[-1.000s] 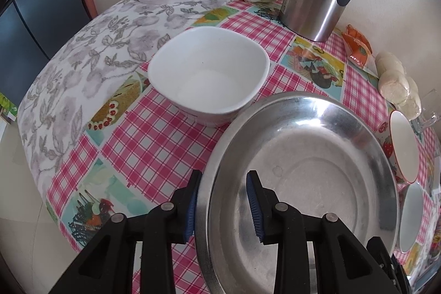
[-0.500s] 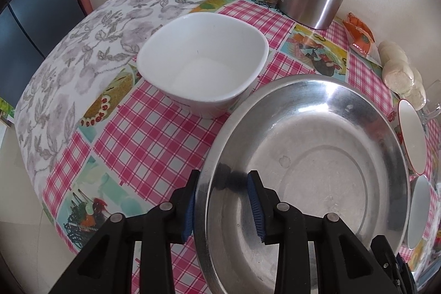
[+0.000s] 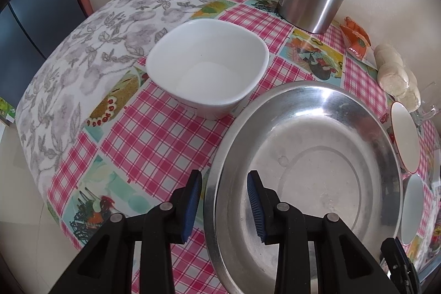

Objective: Organize plates and bowls
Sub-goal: 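Lower the steel basin with both tools beside the white square bowl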

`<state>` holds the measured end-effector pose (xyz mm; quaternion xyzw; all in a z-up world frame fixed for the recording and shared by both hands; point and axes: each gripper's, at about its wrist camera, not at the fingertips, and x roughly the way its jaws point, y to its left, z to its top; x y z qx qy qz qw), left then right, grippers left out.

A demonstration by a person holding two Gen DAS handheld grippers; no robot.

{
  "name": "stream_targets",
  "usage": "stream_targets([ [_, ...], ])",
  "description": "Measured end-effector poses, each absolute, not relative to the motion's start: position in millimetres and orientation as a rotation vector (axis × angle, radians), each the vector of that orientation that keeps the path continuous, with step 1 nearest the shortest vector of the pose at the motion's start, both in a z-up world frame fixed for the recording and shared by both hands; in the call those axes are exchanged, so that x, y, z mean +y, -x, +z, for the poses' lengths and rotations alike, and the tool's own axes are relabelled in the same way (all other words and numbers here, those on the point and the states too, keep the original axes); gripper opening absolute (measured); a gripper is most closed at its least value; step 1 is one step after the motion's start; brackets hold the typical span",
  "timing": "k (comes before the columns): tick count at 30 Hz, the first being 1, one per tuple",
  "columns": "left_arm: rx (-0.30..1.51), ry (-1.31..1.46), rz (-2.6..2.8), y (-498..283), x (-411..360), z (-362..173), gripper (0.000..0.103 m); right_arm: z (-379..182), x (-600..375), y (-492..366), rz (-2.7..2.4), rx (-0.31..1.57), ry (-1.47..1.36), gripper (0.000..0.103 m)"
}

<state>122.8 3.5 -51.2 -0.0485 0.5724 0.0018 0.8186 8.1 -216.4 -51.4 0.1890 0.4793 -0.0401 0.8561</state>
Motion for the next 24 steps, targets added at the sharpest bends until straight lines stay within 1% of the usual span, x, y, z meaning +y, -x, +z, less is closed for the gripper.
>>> stream_targets([
  [2, 1.212, 0.108, 0.005, -122, 4, -51, 0.033, -52, -214, -9, -0.093, 1.010, -0.368, 0.017],
  [4, 1.203, 0.103, 0.014, -122, 5, -50, 0.029, -53, -213, -10, -0.094, 1.009, -0.359, 0.017],
  [6, 1.194, 0.111, 0.012, -124, 7, -50, 0.028, -54, -214, -11, -0.093, 1.005, -0.361, 0.017],
  [15, 1.130, 0.094, 0.001, -129, 3, -47, 0.028, -55, -217, -16, -0.110, 0.970, -0.388, 0.016],
  [24, 1.202, 0.095, 0.004, -129, 3, -62, 0.028, -56, -214, -18, -0.119, 0.976, -0.369, 0.016],
])
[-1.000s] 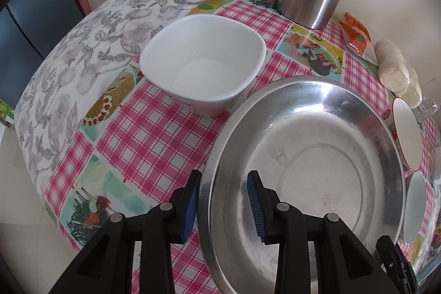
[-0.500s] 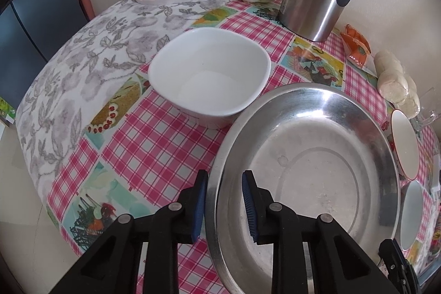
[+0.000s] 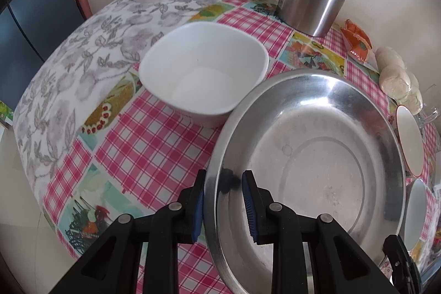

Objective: Organize plates and bowls
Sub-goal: 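Lower the steel basin with both tools beside the white square bowl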

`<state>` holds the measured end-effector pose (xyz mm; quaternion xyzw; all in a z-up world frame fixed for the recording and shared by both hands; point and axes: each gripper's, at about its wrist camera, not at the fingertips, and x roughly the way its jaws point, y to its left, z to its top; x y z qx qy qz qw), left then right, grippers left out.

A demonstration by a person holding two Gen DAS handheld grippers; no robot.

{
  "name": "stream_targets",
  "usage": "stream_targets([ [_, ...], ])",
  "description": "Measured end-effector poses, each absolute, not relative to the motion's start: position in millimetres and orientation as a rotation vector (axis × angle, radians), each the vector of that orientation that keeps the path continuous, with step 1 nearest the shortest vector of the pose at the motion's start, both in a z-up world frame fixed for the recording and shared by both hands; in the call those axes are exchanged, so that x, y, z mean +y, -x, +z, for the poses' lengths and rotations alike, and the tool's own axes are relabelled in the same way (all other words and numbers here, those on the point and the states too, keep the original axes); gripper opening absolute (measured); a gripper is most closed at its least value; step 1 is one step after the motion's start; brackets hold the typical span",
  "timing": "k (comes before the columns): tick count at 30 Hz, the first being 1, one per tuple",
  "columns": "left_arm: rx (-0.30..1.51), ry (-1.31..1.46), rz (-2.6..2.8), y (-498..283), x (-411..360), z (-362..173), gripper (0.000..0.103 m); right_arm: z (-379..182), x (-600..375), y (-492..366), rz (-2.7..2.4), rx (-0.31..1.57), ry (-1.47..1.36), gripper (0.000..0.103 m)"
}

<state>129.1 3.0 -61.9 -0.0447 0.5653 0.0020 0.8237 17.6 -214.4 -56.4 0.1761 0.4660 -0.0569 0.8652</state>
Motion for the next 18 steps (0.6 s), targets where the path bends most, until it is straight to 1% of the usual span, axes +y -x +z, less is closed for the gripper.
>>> stream_targets([
  [18, 1.243, 0.083, -0.005, -125.8, 0.9, -62.4, 0.029, -54.0, -216.9, -14.8, -0.125, 0.995, -0.375, 0.016],
])
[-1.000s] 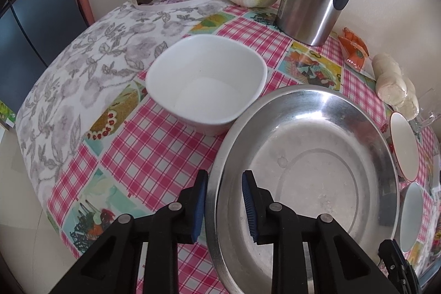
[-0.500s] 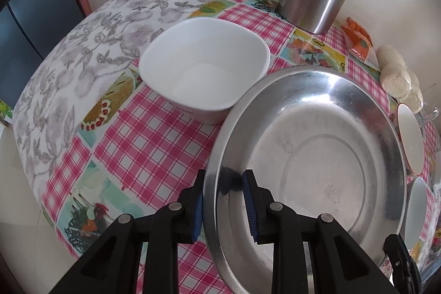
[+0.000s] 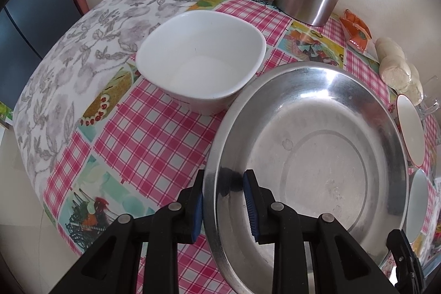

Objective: Organize plates and bowls
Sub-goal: 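Lower the steel basin with both tools beside the white square bowl, then open both tools and withdraw them from the basin rim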

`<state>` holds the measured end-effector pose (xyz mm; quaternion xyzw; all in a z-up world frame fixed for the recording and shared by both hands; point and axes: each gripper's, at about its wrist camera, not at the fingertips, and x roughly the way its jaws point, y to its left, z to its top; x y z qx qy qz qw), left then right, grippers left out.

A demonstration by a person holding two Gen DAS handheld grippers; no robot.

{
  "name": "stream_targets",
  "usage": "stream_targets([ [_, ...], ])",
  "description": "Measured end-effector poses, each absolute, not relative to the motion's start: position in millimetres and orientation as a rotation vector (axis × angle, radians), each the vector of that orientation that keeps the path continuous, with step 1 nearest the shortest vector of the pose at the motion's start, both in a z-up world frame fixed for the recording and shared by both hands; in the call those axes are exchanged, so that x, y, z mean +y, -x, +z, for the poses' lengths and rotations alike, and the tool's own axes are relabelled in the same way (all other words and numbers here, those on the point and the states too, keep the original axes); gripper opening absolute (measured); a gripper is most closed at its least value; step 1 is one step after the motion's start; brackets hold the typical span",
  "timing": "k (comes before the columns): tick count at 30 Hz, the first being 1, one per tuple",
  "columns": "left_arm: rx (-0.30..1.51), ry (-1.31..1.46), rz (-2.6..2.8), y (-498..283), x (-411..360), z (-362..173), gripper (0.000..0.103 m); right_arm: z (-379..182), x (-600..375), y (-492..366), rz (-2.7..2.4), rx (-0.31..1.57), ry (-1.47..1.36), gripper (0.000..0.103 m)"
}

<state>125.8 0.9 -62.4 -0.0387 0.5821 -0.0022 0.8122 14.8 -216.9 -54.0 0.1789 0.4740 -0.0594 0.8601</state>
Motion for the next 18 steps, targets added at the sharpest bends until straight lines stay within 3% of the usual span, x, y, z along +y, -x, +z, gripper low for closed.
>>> stream_targets([
  [5, 1.245, 0.077, 0.001, -125, 0, -61, 0.034, -51, -217, -14, -0.132, 1.006, -0.372, 0.022],
  [7, 1.237, 0.081, 0.000, -124, 1, -59, 0.047, -49, -217, -13, -0.134, 0.996, -0.366, 0.029],
  [12, 1.220, 0.077, 0.009, -123, 1, -53, 0.067, -45, -217, -12, -0.143, 0.984, -0.359, 0.039],
  [14, 1.215, 0.061, 0.019, -123, 0, -51, 0.074, -44, -217, -12, -0.146, 0.985, -0.360, 0.053],
  [18, 1.209, 0.026, 0.040, -123, -1, -50, 0.086, -43, -218, -12, -0.154, 0.979, -0.350, 0.065],
])
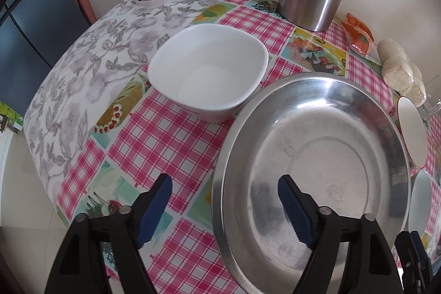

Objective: Organize plates and bowls
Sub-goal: 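Open both tools and withdraw them from the basin rim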

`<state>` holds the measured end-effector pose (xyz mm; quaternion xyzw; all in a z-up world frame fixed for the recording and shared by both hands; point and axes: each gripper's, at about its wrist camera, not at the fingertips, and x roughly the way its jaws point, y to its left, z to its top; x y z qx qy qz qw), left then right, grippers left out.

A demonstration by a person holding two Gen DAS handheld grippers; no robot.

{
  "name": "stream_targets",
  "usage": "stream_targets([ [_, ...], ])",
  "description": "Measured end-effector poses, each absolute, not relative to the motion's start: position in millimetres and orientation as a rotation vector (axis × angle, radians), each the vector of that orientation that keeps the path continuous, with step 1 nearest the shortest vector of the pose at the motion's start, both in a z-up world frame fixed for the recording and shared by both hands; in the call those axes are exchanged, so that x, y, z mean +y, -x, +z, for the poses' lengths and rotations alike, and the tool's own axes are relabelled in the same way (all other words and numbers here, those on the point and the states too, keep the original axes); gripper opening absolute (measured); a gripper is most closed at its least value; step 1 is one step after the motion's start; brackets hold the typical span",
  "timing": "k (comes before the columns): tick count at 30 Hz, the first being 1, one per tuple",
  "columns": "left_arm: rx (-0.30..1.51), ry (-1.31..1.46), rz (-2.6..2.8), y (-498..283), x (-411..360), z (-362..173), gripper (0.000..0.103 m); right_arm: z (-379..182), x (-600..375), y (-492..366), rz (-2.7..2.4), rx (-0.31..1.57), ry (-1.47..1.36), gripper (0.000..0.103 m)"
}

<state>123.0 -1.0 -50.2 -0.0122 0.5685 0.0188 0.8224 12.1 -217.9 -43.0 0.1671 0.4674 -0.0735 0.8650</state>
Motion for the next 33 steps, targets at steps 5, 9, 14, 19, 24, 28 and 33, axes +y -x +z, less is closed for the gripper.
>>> stream_targets([
  [5, 1.193, -0.027, 0.050, -122, -4, -50, 0.099, -44, -219, -12, -0.160, 0.978, -0.349, 0.070],
  [9, 1.172, -0.071, 0.046, -121, -8, -48, 0.103, -43, -218, -12, -0.171, 0.970, -0.335, 0.083],
  [14, 1.155, -0.100, 0.039, -118, -11, -47, 0.103, -42, -220, -10, -0.186, 0.961, -0.331, 0.084],
  [19, 1.128, -0.114, 0.035, -116, -15, -42, 0.103, -40, -226, -8, -0.203, 0.949, -0.332, 0.091],
  [24, 1.098, -0.122, 0.022, -112, -21, -34, 0.103, -35, -228, -3, -0.211, 0.925, -0.319, 0.091],
  [28, 1.068, -0.124, 0.009, -106, -26, -28, 0.103, -29, -227, 1, -0.204, 0.895, -0.292, 0.092],
  [33, 1.013, -0.100, -0.009, -97, -31, -15, 0.103, -23, -228, 10, -0.209, 0.864, -0.264, 0.092],
])
